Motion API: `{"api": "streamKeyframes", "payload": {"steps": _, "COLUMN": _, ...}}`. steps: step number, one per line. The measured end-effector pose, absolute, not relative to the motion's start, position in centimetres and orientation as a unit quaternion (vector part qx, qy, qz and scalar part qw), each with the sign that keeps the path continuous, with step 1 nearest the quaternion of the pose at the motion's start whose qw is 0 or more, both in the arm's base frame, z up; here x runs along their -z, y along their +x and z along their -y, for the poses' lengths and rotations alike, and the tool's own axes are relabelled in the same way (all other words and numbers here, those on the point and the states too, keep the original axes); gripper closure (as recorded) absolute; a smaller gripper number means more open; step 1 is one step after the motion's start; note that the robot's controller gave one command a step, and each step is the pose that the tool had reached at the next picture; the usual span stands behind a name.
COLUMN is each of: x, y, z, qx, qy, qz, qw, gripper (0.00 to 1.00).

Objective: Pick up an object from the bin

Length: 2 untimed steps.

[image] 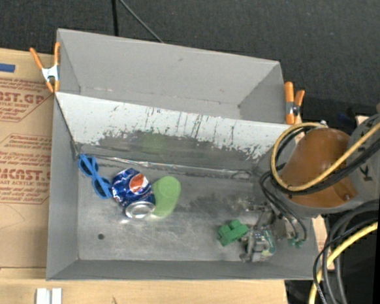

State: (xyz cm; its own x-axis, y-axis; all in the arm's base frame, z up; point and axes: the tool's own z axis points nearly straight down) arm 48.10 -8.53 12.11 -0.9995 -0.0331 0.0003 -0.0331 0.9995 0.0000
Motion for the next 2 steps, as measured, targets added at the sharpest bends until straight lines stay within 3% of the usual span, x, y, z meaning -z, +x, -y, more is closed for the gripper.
{"api": "streamKeyframes", "payload": {"steps": 1, "x": -6.64, "y": 49.95, "z": 9.99, "qx": 0.001, "qy": -0.006, "qz": 1.0, "qw": 0.002, "gripper": 0.0}}
{"api": "streamKeyframes", "payload": {"steps": 2, "x": -6.94, "y": 49.98, "z": 9.95, "qx": 0.0, "qy": -0.006, "qz": 1.0, "qw": 0.001, "gripper": 1.0}}
